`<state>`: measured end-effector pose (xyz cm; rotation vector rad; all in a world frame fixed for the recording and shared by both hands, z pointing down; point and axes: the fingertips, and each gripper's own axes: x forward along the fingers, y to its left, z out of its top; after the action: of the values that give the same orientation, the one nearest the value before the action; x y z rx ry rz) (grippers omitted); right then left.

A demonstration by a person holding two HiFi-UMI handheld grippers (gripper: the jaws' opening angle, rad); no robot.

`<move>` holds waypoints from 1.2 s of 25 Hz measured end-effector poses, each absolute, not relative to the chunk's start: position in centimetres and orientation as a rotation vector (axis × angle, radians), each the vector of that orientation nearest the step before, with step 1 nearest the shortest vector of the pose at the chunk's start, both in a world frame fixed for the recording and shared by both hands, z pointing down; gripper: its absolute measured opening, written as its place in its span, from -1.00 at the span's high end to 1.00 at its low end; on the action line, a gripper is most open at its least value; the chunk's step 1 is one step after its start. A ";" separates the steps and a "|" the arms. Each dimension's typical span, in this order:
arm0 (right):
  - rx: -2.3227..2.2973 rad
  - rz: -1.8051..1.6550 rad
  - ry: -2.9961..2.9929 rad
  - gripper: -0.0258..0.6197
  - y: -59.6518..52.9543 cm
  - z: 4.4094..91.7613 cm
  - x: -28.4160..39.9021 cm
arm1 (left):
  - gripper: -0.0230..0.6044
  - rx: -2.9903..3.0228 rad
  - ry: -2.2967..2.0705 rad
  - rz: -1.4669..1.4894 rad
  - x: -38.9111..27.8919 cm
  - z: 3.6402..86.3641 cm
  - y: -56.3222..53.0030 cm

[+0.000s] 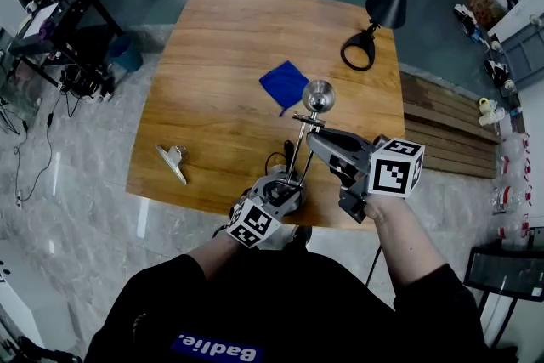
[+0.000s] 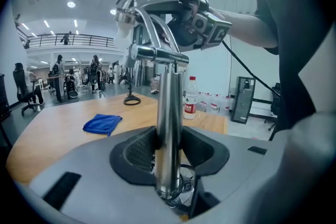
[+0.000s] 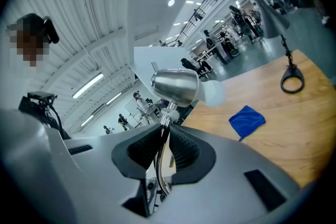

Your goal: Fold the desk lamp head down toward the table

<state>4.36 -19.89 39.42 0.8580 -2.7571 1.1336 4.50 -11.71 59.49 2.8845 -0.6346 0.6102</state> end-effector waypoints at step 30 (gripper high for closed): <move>0.809 1.693 -2.730 0.66 -24.4 46.5 6.4 | 0.41 2.875 -0.670 0.590 4.8 59.4 -11.8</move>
<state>6.43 -24.43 46.49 0.8093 -2.7303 1.6930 4.75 -11.76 59.42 2.8750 -0.6698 0.5902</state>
